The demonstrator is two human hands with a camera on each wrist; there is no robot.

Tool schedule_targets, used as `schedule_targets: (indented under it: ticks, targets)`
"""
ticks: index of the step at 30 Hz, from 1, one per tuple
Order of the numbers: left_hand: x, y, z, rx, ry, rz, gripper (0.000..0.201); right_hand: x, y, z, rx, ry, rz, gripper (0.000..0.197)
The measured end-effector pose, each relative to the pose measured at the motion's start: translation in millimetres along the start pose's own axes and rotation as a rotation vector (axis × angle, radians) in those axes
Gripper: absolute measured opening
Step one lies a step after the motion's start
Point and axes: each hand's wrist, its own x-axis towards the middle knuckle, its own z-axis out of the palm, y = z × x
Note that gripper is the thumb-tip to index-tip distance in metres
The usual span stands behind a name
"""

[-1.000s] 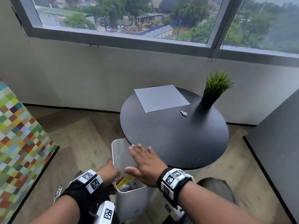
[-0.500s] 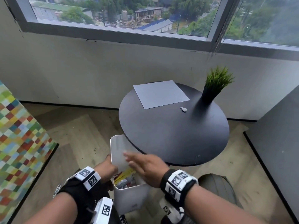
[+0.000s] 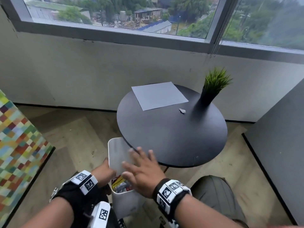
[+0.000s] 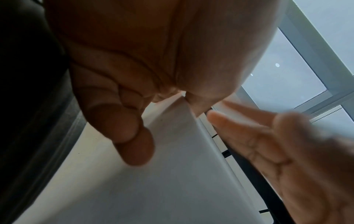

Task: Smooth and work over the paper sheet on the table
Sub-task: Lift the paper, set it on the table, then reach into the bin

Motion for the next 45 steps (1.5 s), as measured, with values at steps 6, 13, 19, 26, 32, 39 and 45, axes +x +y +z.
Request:
schedule_targets:
  ticks: [6,13,19,26,32,39,45]
  targets:
    - [13,-22,-8,0.011,0.019,-0.026,0.107,7,65,-16,0.214,0.394,0.475,0.062]
    - [24,-21,-2,-0.071,0.038,-0.004,0.109,21,12,-7,-0.057,-0.063,0.017,0.061]
    - [-13,0,-6,-0.135,0.021,-0.079,0.093,42,88,-63,0.29,0.246,0.244,0.064]
    - [-35,24,-3,-0.253,0.015,-0.12,0.081,59,146,-76,-0.062,-0.073,0.924,0.103]
    - [-30,20,1,-0.234,0.008,-0.085,0.088,79,27,-45,-0.228,-0.247,0.329,0.096]
    - [-29,22,2,-0.313,0.009,-0.08,0.075,78,67,-92,-0.041,-0.058,-0.067,0.066]
    - [-13,12,7,-0.244,0.011,0.017,0.081,106,65,-61,-0.171,-0.201,0.323,0.09]
